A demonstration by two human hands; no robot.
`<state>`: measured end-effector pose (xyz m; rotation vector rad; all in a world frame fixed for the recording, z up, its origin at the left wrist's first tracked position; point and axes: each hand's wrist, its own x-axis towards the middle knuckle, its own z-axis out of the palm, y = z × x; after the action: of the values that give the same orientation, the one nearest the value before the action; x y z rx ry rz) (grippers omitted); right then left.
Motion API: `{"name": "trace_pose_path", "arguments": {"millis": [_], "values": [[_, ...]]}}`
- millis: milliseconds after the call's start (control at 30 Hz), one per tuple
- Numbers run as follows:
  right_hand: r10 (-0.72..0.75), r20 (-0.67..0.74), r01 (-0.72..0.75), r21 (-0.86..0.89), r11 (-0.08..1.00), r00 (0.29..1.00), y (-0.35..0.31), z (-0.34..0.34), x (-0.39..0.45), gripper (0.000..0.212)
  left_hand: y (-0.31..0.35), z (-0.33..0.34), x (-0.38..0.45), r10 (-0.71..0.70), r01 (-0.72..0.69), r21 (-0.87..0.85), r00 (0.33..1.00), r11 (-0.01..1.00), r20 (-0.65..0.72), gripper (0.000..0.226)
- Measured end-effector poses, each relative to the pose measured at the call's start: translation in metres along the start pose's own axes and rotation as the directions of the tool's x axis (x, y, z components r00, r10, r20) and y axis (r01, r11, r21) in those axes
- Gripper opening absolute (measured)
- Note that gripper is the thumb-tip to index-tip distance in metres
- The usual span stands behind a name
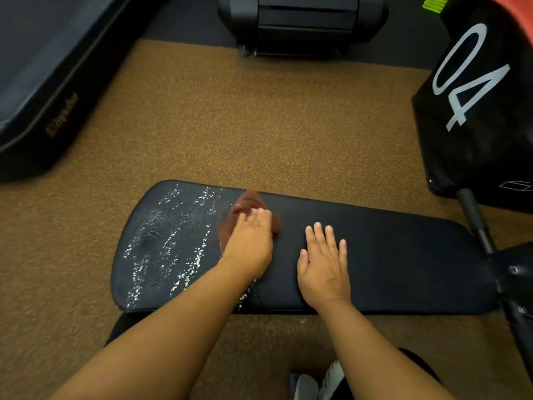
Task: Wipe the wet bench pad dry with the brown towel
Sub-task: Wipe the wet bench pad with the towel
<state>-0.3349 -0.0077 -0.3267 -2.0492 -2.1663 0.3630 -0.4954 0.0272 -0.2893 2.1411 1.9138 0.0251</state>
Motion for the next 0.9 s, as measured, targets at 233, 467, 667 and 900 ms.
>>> {"name": "trace_pose_path", "arguments": {"millis": [233, 467, 667, 900], "values": [[0.009, -0.01, -0.009, -0.009, 1.0, 1.0, 0.0, -0.002, -0.001, 0.063, -0.021, -0.005, -0.045, 0.288, -0.291, 0.002, 0.949, 0.957, 0.131, 0.054], [0.023, -0.005, -0.023, -0.022, 1.0, 1.0, -0.002, -0.003, -0.001, 0.06, 0.002, 0.0, -0.05, 0.318, -0.308, -0.082, 0.932, 0.948, 0.174, 0.046], [0.024, -0.021, -0.024, -0.026, 0.999, 1.0, -0.003, -0.004, -0.001, 0.059, -0.026, -0.004, -0.06, 0.091, -0.092, -0.001, 0.985, 0.996, 0.146, 0.057], [0.027, -0.017, -0.028, -0.033, 0.999, 0.999, -0.004, -0.004, -0.002, 0.059, 0.005, 0.006, -0.11, 0.416, -0.401, -0.114, 0.869, 0.909, 0.268, 0.061]]}}
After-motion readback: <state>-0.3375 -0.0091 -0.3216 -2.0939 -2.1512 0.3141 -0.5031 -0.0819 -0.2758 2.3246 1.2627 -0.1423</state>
